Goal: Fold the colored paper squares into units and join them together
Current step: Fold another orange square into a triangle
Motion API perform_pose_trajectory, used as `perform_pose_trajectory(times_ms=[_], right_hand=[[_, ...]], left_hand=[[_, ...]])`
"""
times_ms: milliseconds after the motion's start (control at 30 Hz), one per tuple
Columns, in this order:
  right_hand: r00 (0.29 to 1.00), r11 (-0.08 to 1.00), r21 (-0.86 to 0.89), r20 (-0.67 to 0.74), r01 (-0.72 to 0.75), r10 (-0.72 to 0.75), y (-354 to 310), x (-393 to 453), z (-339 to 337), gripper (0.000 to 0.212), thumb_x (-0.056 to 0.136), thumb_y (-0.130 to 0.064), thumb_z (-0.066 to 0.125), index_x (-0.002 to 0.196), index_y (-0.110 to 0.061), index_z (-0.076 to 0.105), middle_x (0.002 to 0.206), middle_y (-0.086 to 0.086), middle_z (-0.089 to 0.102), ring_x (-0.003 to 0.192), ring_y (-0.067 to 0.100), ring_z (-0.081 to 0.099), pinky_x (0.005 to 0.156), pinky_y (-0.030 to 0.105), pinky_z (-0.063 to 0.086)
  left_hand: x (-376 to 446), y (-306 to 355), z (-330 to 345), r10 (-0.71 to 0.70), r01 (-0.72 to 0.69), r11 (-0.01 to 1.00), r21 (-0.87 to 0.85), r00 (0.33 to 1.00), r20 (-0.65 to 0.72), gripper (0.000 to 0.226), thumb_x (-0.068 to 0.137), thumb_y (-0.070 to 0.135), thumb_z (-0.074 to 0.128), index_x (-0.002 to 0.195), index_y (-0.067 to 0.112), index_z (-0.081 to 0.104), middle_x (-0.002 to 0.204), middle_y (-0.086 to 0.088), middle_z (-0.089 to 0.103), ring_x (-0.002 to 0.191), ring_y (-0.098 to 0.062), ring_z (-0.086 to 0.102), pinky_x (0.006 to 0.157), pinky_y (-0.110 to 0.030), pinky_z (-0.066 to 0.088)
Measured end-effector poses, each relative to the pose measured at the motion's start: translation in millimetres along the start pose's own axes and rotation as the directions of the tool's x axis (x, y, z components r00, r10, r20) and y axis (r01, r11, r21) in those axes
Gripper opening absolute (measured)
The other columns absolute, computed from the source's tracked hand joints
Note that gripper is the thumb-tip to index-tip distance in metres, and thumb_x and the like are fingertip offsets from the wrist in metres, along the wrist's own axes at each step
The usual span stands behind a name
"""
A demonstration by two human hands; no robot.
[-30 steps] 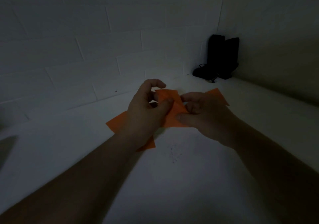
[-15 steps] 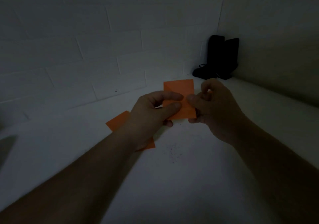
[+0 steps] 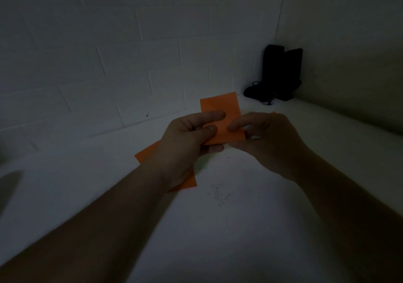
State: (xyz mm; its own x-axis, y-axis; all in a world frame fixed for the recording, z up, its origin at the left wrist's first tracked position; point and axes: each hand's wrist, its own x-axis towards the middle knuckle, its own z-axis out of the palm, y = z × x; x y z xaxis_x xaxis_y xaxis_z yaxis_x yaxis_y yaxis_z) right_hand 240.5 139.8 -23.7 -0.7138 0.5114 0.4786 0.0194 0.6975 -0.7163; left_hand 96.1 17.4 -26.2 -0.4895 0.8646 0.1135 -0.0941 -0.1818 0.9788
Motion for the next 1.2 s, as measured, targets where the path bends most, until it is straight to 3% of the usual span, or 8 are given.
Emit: perform_pose_trajectory(times_ms=[200,267,333,567,667,867,1000,1200], right_hand=[[0.99,0.981,0.169,-0.087,-0.097,0.113,1.0,2.7,-0.6,0.013,0.079,-0.011,0.082,0.084,-0.022,0.077,0.078,-0.001,0.075,0.076,0.019,0.072,0.077,0.041,0.061],[0.989,0.975,0.196,-0.09,-0.101,0.12,-0.1,2.3,-1.4,0.011,0.081,-0.013,0.081,0.087,-0.021,0.077,0.078,-0.001,0.075,0.075,0.018,0.072,0.077,0.041,0.062],[0.985,0.97,0.22,-0.111,-0.102,0.129,-0.3,2.1,-2.2,0.01,0.081,-0.015,0.081,0.088,-0.021,0.077,0.078,0.002,0.076,0.074,0.018,0.072,0.077,0.041,0.062],[0.958,0.895,0.415,-0.151,-0.161,0.242,-3.1,5.1,-0.4,0.02,0.084,-0.003,0.075,0.085,-0.021,0.068,0.076,-0.006,0.076,0.07,0.014,0.073,0.07,0.032,0.061],[0.946,0.858,0.481,-0.154,-0.181,0.286,-4.3,6.0,0.3,0.022,0.085,0.002,0.073,0.084,-0.019,0.066,0.071,-0.007,0.074,0.067,0.012,0.072,0.069,0.032,0.059],[0.946,0.882,0.44,-0.18,-0.168,0.27,-4.5,5.3,0.8,0.022,0.083,0.002,0.074,0.09,-0.014,0.061,0.061,-0.003,0.068,0.059,0.011,0.067,0.062,0.027,0.055],[0.936,0.875,0.453,-0.205,-0.169,0.287,-3.0,5.7,1.3,0.036,0.081,-0.001,0.078,0.103,-0.017,0.055,0.065,0.012,0.067,0.058,0.02,0.066,0.062,0.035,0.057],[0.923,0.79,0.571,-0.137,-0.222,0.358,-2.4,8.9,3.7,0.035,0.084,-0.001,0.075,0.11,-0.015,0.057,0.062,0.005,0.065,0.061,0.018,0.065,0.067,0.034,0.057]], left_hand=[[-1.4,1.3,1.4,0.059,-0.059,0.998,0.012,0.998,-0.005,0.042,0.095,-0.013,0.052,0.114,0.017,0.076,0.118,-0.029,0.07,0.104,-0.026,0.071,0.097,-0.034,0.059],[-1.3,1.0,1.1,0.093,-0.093,0.996,-0.005,0.995,-0.021,0.043,0.092,-0.017,0.053,0.113,0.013,0.076,0.108,-0.031,0.071,0.099,-0.025,0.071,0.095,-0.032,0.059],[-1.0,1.0,0.6,0.13,-0.129,0.991,0.015,0.991,-0.032,0.041,0.091,-0.018,0.056,0.116,0.009,0.073,0.091,-0.012,0.078,0.09,-0.017,0.074,0.092,-0.029,0.059],[-1.3,4.6,2.0,0.1,-0.103,0.992,-0.066,0.994,-0.046,0.036,0.093,-0.018,0.052,0.116,0.002,0.071,0.093,-0.003,0.08,0.092,-0.016,0.076,0.098,-0.036,0.057],[-1.9,4.8,2.2,0.076,-0.077,0.992,-0.102,0.997,-0.021,0.044,0.089,-0.023,0.049,0.122,-0.001,0.068,0.115,-0.014,0.076,0.108,-0.027,0.074,0.101,-0.038,0.056],[-5.7,1.0,5.8,0.18,-0.178,0.977,0.115,0.984,-0.007,0.058,0.088,-0.008,0.072,0.135,0.021,0.055,0.117,-0.008,0.075,0.101,-0.032,0.075,0.094,-0.045,0.06],[-4.0,-0.9,6.5,0.166,-0.163,0.985,0.055,0.985,-0.054,0.069,0.088,-0.007,0.074,0.138,0.03,0.043,0.119,-0.011,0.073,0.099,-0.032,0.075,0.094,-0.05,0.06],[-1.6,-0.3,5.8,0.131,-0.132,0.991,0.002,0.987,-0.098,0.075,0.087,-0.009,0.073,0.142,0.031,0.042,0.118,-0.013,0.071,0.103,-0.028,0.075,0.087,-0.039,0.061]])
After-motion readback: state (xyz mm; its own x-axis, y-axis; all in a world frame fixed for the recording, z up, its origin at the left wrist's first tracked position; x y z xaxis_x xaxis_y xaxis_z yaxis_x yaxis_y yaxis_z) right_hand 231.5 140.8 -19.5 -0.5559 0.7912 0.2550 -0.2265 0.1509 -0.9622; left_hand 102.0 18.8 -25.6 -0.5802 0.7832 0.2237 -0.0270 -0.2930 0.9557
